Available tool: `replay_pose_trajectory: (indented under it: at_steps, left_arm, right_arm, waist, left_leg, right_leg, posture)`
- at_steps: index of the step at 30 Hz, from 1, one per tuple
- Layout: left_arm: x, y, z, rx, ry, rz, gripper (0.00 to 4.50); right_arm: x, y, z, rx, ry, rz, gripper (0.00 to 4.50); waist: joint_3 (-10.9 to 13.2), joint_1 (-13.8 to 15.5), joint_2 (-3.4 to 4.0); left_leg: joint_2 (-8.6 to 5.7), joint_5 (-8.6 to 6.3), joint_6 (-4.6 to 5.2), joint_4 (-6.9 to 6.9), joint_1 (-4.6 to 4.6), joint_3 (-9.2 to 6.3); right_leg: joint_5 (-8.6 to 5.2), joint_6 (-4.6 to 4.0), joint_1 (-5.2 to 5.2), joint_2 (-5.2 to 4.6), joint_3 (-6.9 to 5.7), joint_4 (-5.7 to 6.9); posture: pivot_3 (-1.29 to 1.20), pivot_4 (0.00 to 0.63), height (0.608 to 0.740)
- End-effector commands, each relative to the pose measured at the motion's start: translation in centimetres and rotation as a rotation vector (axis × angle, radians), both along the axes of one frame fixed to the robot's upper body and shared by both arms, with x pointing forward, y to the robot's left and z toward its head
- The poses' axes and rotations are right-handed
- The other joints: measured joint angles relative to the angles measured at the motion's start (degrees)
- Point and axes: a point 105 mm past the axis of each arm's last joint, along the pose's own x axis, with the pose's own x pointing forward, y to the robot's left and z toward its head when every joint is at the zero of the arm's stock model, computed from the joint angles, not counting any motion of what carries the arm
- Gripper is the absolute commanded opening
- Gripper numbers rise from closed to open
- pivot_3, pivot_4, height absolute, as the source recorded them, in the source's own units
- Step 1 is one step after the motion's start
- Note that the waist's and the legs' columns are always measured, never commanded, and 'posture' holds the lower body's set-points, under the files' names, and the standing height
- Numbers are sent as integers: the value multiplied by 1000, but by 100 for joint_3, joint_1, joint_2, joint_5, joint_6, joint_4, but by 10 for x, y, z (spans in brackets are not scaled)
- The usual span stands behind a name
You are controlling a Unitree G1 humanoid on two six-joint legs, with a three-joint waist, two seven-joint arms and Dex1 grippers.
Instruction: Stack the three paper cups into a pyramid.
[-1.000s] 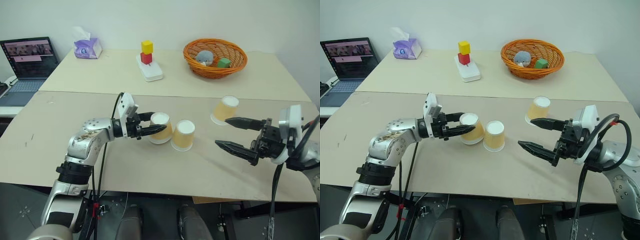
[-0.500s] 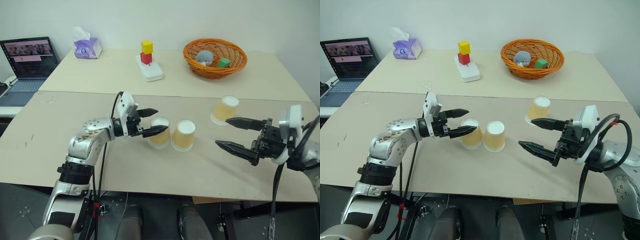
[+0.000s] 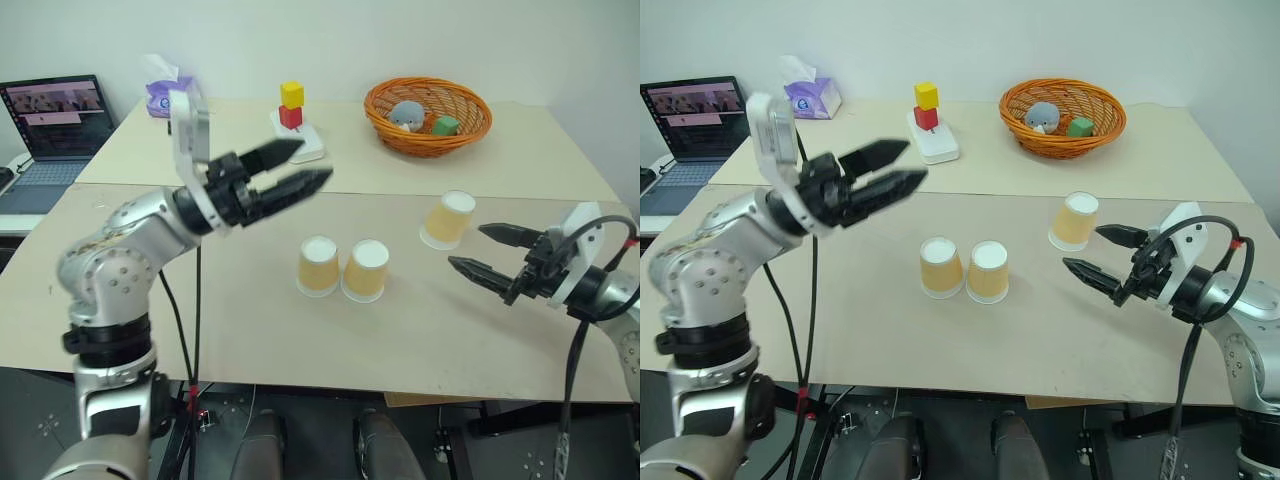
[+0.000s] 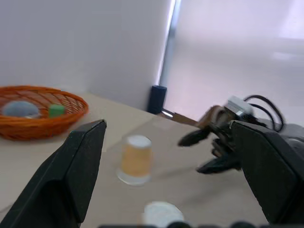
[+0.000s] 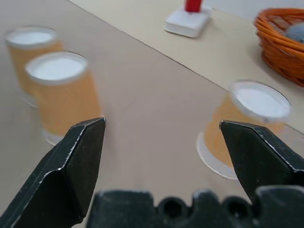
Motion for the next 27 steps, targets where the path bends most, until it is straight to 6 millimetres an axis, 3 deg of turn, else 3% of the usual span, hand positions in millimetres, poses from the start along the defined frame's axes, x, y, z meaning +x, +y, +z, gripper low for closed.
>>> replay_pose_trajectory:
  at_steps: [1,4,9,20,27]
  left_arm:
    - [-32,-3,-12,115,9,-159,4459]
    - [-34,-1,-27,191,20,-154,4459]
    - [-25,-6,-31,193,-2,-122,4459]
    - [-27,-6,-56,263,22,-133,4459]
    - [-27,-4,-60,286,-7,-108,4459]
  right_arm:
    - [9,-15,9,-34,-80,-88,4500]
    - [20,-24,5,-41,-91,-148,4500]
    - [37,-31,5,-20,-114,-206,4500]
    - [62,-17,15,33,-124,-146,4500]
    - [73,-9,13,55,-116,-128,4500]
  waist:
    - [0,0,4]
    - [0,-2,5]
    - [-1,9,7]
    - [-2,-31,10]
    - [-1,-69,11]
  left_leg:
    - [0,0,-1,1,0,2]
    - [0,1,-2,1,1,6]
    - [-1,3,-6,2,-1,8]
    - [0,2,-4,2,-8,10]
    - [0,2,-4,2,-9,10]
  right_leg:
    - [-1,-1,0,0,1,1]
    - [-1,-2,-1,0,2,1]
    - [-1,-2,-2,-1,2,1]
    - [-1,-2,-14,0,6,6]
    - [-1,-3,-14,-1,5,7]
  posture:
    - [0,150,652]
    - [0,150,652]
    - [0,150,652]
    - [0,150,652]
    - [0,150,652]
